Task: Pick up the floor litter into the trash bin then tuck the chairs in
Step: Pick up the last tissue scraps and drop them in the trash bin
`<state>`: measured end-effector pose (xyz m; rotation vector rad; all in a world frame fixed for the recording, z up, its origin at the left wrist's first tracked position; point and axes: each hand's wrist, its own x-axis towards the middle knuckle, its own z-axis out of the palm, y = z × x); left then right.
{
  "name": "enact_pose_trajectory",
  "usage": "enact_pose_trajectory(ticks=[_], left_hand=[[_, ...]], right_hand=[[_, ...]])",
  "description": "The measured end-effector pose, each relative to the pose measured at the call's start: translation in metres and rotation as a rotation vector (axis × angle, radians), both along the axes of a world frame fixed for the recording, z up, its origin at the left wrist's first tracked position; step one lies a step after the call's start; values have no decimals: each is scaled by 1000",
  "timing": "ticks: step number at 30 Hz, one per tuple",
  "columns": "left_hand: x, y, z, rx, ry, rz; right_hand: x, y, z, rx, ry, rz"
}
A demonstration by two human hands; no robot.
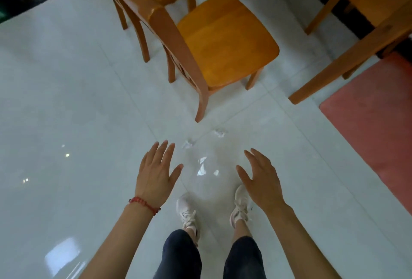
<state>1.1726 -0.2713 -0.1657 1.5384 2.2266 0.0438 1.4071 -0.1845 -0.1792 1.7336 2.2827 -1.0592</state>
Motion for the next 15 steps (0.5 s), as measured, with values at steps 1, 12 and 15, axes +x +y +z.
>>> enact_pose_trajectory(ticks=[1,12,15], left_hand=[[1,6,-11,15,3,23],[31,58,-168,56,-36,150],[32,61,-216,76,-35,175]], right_hand=[[-2,10,-13,-12,-1,31],[2,102,-152,45,0,219],[5,116,-192,62,-4,227]])
